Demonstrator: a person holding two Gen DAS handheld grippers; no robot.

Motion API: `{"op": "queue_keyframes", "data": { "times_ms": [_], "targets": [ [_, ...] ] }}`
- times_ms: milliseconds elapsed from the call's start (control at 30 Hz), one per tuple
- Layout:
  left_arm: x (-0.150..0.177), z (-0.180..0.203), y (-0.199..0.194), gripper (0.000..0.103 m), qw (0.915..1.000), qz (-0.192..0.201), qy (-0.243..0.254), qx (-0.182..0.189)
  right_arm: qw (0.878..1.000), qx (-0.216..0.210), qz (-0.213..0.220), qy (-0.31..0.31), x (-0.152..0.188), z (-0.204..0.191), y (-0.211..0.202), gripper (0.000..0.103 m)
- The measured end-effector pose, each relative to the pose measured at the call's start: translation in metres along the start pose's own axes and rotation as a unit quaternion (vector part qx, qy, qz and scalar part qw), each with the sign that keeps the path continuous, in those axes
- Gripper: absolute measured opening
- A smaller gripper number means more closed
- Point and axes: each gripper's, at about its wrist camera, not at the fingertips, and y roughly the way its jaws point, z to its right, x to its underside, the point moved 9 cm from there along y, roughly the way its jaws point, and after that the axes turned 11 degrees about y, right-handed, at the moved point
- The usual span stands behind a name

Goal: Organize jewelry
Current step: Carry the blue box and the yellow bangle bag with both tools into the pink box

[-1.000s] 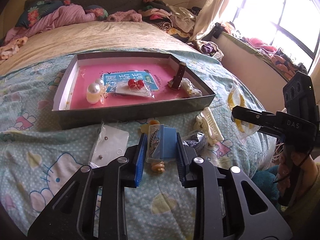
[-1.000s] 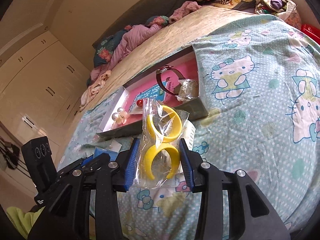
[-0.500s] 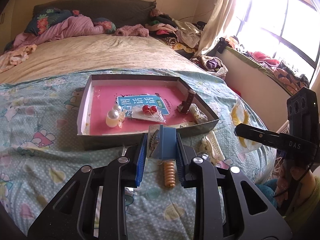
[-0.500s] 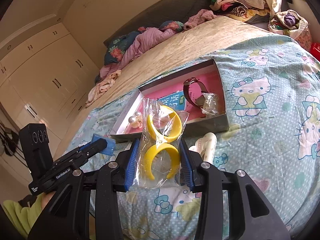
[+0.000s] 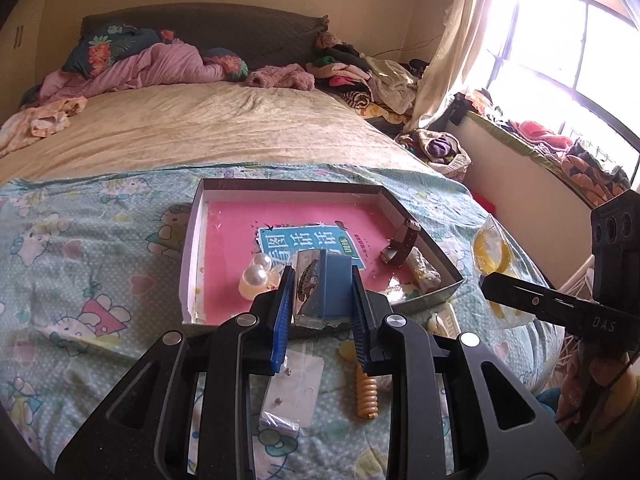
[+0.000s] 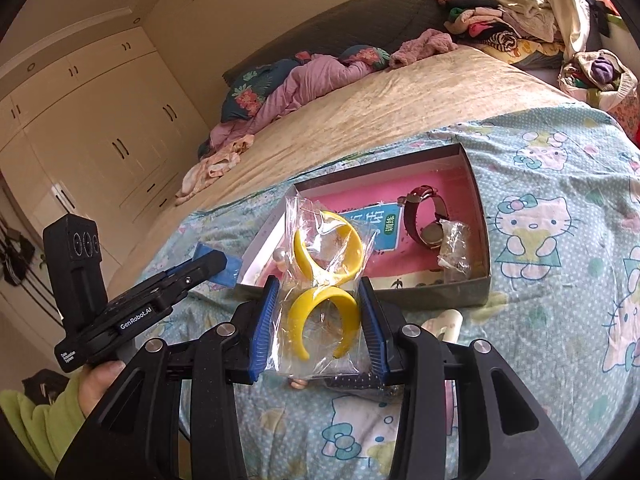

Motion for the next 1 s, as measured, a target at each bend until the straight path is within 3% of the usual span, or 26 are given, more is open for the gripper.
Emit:
{"op": "queue_keyframes", "data": {
  "times_ms": [467,733,1000],
  "targets": [
    [-0.013,-0.02,0.026,0.018,0.9999,-0.005,-0.01,-0.008,1.0,-0.001,0.002,-0.026,-0.03,-0.012,0.024,0.038],
    [-0.012,-0.02,0.047,0.01,0.9998,-0.019,-0.009,-0.002,1.0,0.0,0.009,-0.026,-0.044,-0.012,0.037,0.038],
    [0.003,-0.043,0.039,0.01,0.9992,-0.032,-0.022,-0.007,1.0,-0.008,-0.007,-0.014,-0.031,-0.008,0.048,0.038]
  ]
}}
